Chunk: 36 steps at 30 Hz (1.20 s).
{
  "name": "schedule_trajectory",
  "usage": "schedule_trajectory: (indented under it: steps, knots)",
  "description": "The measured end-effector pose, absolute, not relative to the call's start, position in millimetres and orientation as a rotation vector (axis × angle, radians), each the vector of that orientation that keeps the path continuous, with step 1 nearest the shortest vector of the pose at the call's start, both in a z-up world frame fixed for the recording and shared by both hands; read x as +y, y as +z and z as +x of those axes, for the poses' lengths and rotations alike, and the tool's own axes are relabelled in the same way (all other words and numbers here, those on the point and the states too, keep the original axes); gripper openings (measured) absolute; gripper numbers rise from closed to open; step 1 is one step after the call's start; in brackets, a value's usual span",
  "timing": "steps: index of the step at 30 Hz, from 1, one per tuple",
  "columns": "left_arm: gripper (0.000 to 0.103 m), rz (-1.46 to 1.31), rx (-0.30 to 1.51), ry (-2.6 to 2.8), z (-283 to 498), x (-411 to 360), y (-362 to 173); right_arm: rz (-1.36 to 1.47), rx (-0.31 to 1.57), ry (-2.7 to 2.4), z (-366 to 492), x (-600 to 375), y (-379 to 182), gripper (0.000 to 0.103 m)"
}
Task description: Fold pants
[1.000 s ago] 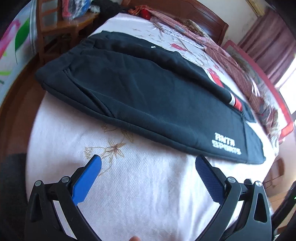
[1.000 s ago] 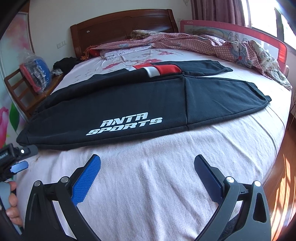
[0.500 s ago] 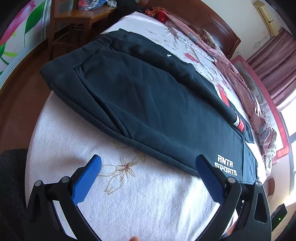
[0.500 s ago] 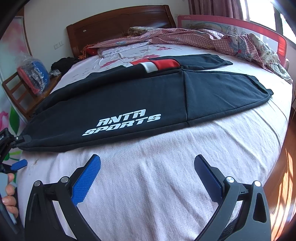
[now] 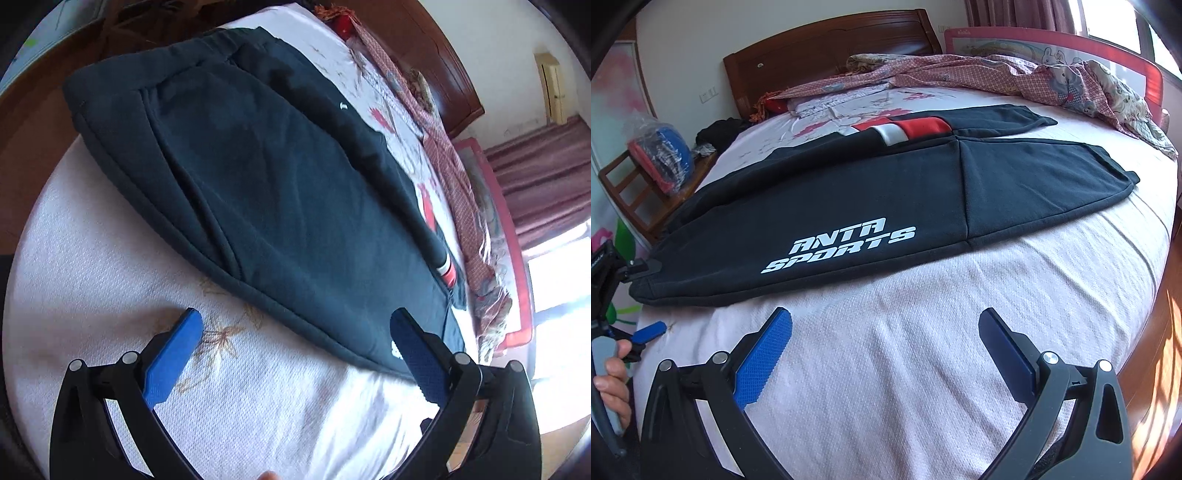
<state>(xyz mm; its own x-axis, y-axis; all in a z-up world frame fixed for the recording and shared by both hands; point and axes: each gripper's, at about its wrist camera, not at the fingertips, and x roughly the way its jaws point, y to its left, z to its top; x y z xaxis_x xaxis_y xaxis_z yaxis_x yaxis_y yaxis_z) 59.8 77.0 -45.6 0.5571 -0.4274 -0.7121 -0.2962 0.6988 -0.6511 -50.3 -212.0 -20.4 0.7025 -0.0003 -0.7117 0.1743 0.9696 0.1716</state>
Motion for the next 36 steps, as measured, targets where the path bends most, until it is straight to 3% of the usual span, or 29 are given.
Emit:
schedule_trajectory:
  steps: [11,18,21,36]
  knots:
    - [0.101,-0.819,1.026,-0.07,66.6,74.3,-48.7,0.236,0.792,-0.1,-49.9,-213.6,-21.9,0.1]
    - [0.101,-0.268,0.954,0.063,43.3,26.1,-13.6,0.24,0.791,-0.1,-49.6,-213.6,-21.4,0.1]
    - [0.101,-0.169,0.971,0.053,31.3,8.6,-12.3,0.238,0.786,-0.097,-49.8,-213.2,-20.2,0.1]
    - [0.101,-0.175,0.986,0.01,21.7,-4.2,-14.3,0.249,0.771,-0.102,-54.2,-218.0,-16.0,0.1]
